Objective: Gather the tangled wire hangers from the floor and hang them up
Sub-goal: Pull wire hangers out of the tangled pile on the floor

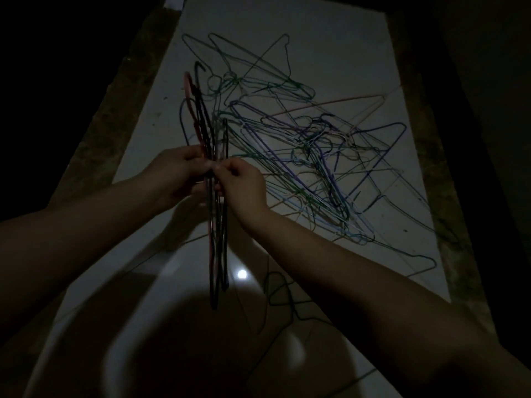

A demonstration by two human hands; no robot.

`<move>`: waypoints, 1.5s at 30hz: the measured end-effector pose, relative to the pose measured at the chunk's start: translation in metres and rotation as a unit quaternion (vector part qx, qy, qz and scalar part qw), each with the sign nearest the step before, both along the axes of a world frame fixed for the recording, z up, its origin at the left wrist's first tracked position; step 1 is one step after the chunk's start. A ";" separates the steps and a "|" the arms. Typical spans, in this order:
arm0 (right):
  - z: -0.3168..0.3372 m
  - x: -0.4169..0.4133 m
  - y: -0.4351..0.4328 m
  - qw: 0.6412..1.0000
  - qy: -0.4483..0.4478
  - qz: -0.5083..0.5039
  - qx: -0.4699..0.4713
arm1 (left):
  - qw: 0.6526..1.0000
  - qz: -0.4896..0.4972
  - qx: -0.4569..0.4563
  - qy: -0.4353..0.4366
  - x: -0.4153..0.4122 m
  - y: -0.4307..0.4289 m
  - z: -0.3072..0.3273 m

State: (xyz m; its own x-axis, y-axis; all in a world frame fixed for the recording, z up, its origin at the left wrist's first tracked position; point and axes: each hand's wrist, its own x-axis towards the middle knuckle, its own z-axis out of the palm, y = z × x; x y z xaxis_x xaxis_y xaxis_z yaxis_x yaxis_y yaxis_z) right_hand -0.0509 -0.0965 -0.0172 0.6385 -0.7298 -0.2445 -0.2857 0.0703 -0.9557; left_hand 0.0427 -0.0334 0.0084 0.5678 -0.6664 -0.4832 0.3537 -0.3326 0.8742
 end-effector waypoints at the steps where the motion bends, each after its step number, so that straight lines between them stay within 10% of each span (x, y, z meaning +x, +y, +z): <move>1: -0.001 -0.002 -0.001 1.000 0.002 -0.001 -0.009 | 1.000 -0.001 -0.007 0.010 -0.002 -0.001 0.001; 16: -0.017 -0.077 -0.031 0.971 0.038 0.022 -0.233 | 0.998 -0.036 0.041 -0.035 -0.041 -0.034 -0.006; 25: -0.077 -0.201 -0.070 0.964 0.143 -0.179 -0.138 | 0.999 -0.012 0.032 -0.032 -0.046 -0.038 -0.020; 45: -0.125 -0.167 -0.021 0.906 0.263 0.172 -0.284 | 0.997 0.019 0.043 -0.056 -0.015 -0.010 -0.017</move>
